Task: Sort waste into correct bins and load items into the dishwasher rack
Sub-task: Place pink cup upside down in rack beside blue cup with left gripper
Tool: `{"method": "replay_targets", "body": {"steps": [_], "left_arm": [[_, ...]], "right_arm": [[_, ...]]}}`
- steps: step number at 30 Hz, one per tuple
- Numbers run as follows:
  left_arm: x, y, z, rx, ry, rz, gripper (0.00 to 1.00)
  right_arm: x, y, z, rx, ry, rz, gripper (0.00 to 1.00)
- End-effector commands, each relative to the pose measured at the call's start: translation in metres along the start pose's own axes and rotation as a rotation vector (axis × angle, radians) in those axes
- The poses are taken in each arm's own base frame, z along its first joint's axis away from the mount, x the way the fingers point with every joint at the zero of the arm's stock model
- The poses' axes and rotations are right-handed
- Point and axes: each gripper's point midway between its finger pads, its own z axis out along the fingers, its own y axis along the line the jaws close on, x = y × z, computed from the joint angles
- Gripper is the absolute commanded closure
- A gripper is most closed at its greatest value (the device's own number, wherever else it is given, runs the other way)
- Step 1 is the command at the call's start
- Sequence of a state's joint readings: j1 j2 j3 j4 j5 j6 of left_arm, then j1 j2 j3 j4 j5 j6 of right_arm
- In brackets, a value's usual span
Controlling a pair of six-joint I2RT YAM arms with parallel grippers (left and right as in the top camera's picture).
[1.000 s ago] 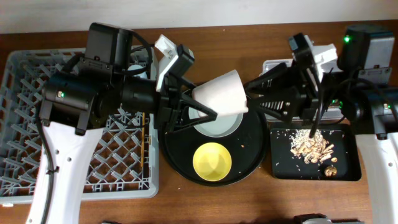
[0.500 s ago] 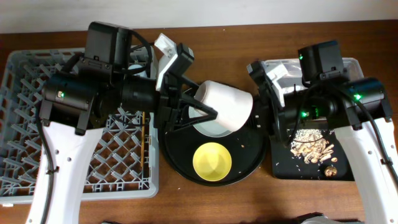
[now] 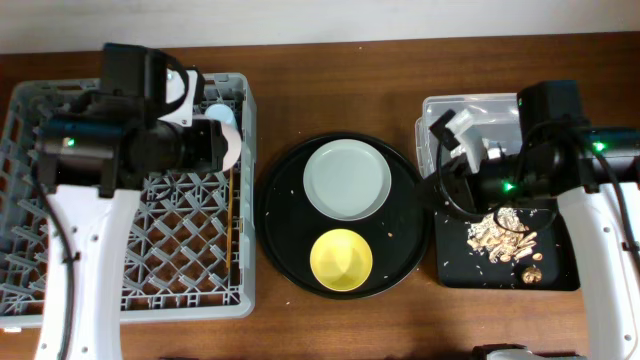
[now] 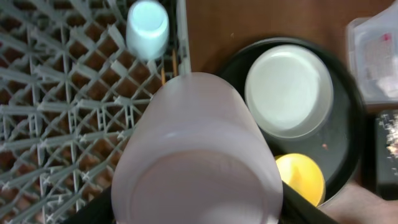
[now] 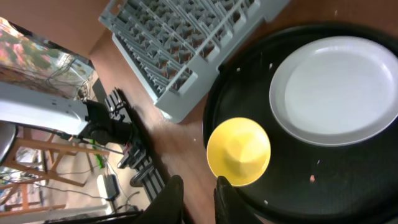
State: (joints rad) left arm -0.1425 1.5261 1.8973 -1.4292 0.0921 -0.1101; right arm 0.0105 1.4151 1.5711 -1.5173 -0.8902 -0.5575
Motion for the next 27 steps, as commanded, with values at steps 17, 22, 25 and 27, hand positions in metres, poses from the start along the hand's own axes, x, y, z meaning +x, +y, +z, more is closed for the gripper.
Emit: {"method": "replay_targets", "body": {"steps": [17,22,25,27], "left_arm": [[0.032,0.06,0.142,-0.25,-0.009,-0.115,0.58],[0.032,0.06,0.142,-0.251,-0.009,-0.115,0.31],[0.032,0.06,0.142,-0.251,-0.008,-0.114,0.01],[0.032,0.06,0.142,-0.249,-0.008,-0.114,0.01]], "right_arm": [[0.032,-0.027,0.029,-0.017,0.058,0.063,0.79],[0.033,-0.027,0.029,-0.017,0.058,0.063,0.78],[0.033,-0.027,0.029,-0.017,0.058,0.063,0.78],[0.033,-0.026,0.029,-0.017,0.059,0.063,0.78]]}}
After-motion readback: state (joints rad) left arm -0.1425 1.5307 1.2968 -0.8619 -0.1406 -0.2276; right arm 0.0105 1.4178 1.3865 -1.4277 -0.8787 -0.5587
